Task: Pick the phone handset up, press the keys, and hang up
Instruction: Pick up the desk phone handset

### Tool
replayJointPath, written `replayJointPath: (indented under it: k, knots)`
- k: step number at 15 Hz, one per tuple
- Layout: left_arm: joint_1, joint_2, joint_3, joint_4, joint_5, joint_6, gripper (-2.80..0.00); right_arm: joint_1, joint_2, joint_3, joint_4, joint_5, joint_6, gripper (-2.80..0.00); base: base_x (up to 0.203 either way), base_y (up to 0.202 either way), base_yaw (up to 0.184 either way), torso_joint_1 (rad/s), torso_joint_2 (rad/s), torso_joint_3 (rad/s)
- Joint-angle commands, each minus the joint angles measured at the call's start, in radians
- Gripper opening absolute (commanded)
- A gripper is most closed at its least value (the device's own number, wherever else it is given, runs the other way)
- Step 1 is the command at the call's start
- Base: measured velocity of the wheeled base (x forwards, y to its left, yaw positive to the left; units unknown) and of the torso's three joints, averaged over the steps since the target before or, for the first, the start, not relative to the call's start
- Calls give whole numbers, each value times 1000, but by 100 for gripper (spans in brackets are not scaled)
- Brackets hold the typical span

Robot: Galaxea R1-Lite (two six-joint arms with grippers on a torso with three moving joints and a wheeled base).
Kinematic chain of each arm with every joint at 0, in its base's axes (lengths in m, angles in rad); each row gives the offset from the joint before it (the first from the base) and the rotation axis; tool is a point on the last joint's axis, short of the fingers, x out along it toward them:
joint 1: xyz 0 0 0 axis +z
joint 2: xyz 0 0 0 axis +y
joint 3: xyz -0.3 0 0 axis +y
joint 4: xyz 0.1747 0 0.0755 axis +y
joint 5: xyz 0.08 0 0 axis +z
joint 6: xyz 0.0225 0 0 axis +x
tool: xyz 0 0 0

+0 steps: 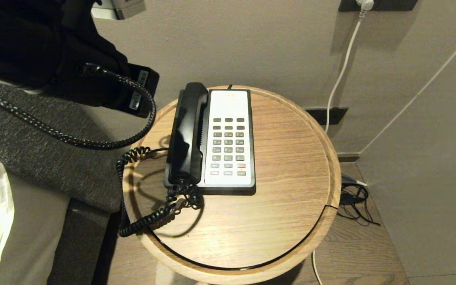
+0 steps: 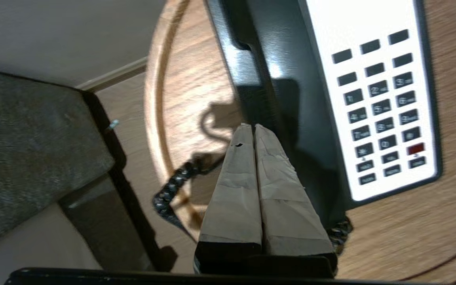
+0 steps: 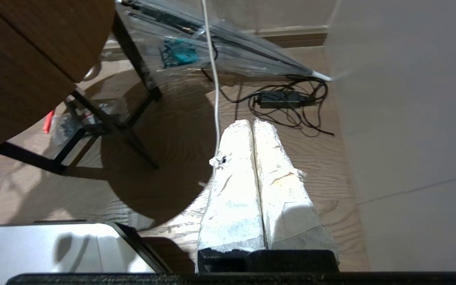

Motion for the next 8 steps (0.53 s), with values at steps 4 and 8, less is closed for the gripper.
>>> replayJointPath:
  k: [4,8]
  knots:
    - [-37,34,-1,7,-19,-92,-280,0,0,0,0,0,0,-280,0,0,0,0,0,0]
    - [-72,64,-1,6,-8,-94,0,0,0,0,0,0,0,-280,0,0,0,0,0,0]
